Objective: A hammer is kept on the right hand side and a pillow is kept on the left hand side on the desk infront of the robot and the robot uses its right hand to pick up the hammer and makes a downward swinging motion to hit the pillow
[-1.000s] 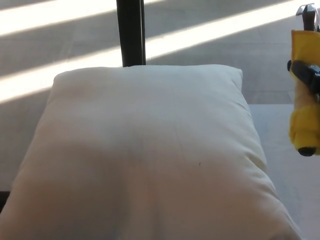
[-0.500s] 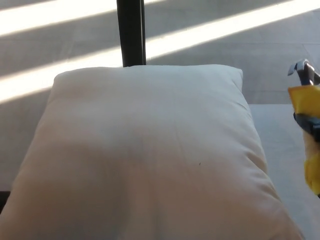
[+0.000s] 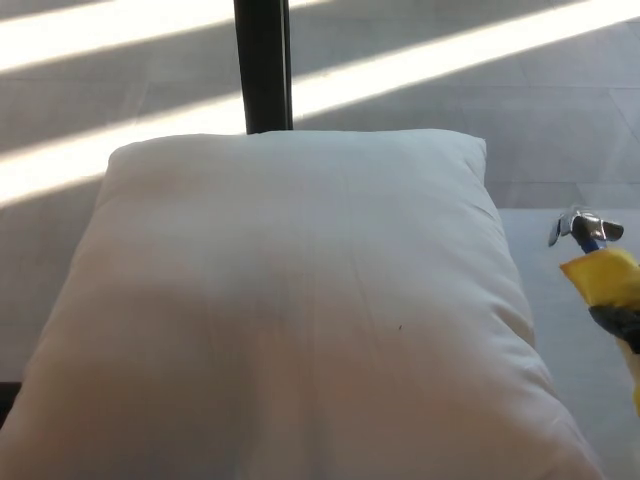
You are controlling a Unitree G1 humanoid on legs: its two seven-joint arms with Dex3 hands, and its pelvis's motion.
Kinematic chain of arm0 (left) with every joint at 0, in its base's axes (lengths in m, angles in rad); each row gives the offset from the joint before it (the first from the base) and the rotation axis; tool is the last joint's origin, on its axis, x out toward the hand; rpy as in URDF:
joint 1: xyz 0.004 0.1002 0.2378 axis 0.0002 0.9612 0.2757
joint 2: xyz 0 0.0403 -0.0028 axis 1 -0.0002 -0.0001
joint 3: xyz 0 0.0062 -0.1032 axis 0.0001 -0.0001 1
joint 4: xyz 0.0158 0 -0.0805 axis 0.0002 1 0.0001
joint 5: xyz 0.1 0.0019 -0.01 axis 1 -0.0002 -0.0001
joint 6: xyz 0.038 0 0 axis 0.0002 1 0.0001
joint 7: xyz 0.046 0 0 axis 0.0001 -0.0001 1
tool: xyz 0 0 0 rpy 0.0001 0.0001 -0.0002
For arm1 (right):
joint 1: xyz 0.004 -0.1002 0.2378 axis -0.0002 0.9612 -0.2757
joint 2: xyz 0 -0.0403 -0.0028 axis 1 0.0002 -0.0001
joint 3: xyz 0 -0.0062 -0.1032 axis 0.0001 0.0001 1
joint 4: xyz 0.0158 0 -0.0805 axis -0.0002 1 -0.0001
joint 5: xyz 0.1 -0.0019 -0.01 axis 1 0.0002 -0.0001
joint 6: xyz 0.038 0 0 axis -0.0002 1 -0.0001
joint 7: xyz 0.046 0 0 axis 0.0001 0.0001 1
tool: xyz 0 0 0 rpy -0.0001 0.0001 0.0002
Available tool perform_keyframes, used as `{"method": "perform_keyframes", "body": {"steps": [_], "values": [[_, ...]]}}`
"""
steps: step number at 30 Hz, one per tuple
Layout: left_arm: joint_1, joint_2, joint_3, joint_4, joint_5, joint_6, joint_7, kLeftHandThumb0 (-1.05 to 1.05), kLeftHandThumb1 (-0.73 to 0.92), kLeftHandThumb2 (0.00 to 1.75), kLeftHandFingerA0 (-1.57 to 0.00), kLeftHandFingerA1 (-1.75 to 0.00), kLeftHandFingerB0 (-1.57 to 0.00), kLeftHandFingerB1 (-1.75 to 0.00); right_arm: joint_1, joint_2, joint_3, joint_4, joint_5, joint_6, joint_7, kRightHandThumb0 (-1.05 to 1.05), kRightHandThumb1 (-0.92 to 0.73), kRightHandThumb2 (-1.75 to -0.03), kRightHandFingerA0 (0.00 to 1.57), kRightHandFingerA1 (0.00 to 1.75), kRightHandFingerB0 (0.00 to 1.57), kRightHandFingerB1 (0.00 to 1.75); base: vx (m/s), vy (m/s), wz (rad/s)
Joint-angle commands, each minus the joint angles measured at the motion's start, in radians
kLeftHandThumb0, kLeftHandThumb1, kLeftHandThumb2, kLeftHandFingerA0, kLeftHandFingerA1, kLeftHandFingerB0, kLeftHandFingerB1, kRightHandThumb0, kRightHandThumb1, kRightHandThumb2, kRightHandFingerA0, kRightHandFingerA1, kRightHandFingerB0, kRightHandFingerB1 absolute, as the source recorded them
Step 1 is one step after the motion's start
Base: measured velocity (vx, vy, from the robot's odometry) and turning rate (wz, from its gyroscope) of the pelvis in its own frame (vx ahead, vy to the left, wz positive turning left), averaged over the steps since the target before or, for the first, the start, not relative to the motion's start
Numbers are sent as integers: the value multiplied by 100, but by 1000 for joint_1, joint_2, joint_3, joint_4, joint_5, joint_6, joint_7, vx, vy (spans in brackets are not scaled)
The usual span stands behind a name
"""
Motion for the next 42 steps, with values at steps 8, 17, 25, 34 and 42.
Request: {"method": "perform_keyframes", "body": {"steps": [8,17,25,34,42], "values": [[26,26,27,8,-26,-7,-15,-67,78,64,-49,-50,-41,-39,60,-51,185,258,-286,-510,-245,-34,-82,-75,85,154,76,108,0,0,0],[26,15,37,-29,-40,14,2,-64,78,64,-49,-51,-43,-40,69,-6,273,319,-321,-513,-247,-41,-92,-67,80,86,65,66,0,0,0],[18,18,41,-14,-37,10,4,-65,78,63,-51,-52,-44,-40,97,0,245,313,-290,-586,-238,-28,-64,-76,81,148,82,83,0,0,0],[30,7,38,-45,-44,17,-1,-65,78,63,-50,-54,-43,-41,55,-34,296,345,-296,-615,26,-75,-46,-84,0,28,8,19,0,0,0],[27,6,41,-51,-47,28,14,-64,79,63,-51,-54,-45,-41,54,-86,336,273,-334,-629,111,-94,-60,-58,0,0,0,0,0,0,0]]}}
